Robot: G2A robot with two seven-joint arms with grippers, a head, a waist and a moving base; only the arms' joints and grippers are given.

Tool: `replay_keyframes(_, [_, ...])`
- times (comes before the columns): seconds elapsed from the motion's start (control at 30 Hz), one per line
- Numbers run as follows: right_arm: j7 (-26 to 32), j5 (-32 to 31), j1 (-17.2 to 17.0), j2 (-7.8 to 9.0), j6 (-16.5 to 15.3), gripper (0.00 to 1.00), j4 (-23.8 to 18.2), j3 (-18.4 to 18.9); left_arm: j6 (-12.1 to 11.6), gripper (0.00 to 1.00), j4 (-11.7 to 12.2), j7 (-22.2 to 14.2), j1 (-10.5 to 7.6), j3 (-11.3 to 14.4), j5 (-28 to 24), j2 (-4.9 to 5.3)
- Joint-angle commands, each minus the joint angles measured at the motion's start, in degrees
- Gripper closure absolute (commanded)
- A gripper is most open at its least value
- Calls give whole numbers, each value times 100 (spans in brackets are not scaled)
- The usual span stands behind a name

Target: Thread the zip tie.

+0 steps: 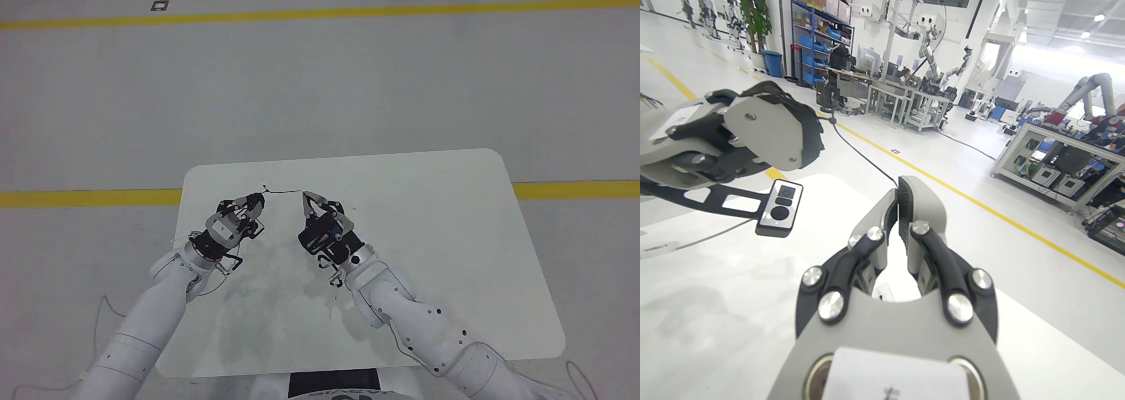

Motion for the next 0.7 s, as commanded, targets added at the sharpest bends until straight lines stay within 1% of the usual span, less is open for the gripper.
replay_keyframes(0.0, [3, 0, -3, 4, 8, 100, -5, -1, 0, 100, 0, 0, 0, 0, 0, 0])
replay_keyframes(0.67, [59, 0, -35, 64, 71, 100, -73, 26, 0, 100, 0, 0, 0, 0, 0, 0])
